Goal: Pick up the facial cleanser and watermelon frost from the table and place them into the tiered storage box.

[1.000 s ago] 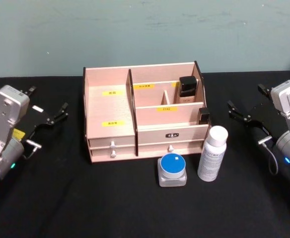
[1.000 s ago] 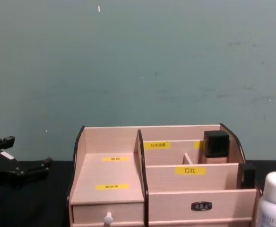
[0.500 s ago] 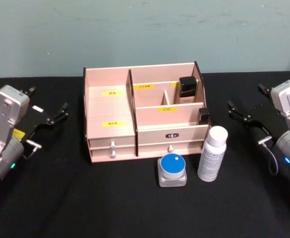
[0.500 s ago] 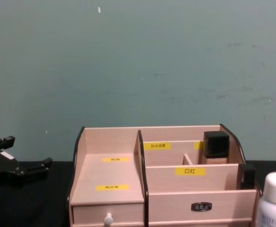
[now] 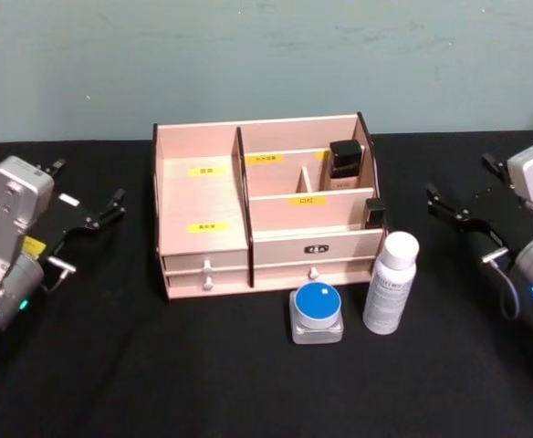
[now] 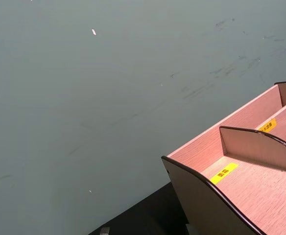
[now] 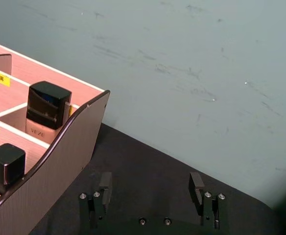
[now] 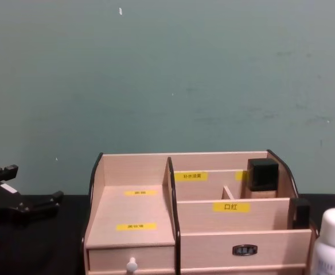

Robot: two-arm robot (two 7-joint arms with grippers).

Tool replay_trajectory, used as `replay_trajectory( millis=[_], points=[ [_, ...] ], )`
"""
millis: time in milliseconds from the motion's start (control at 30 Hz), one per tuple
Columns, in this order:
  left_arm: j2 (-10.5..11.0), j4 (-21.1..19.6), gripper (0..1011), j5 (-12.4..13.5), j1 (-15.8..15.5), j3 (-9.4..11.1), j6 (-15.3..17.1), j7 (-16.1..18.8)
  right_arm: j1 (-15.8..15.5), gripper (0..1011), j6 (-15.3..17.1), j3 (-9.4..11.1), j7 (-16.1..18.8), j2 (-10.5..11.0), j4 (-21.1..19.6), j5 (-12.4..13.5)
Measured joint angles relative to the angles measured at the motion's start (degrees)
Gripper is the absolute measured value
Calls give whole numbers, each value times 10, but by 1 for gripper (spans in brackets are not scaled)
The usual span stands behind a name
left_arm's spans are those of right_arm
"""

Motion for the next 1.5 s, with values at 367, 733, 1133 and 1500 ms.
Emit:
replay_trajectory(
  millis=[367,733,1133,1500],
  points=[
    [0,0,1001,0,0,0,0,0,-85,1000,6,64,23,62,-127,32],
    [0,0,1001,0,0,0,0,0,-252,1000,-1,180,57,142,-302,115],
    [0,0,1001,0,0,0,0,0,-420,1000,38,274,105,180,-406,181],
    [0,0,1001,0,0,0,0,0,-416,1000,84,239,111,179,-392,157]
  ],
)
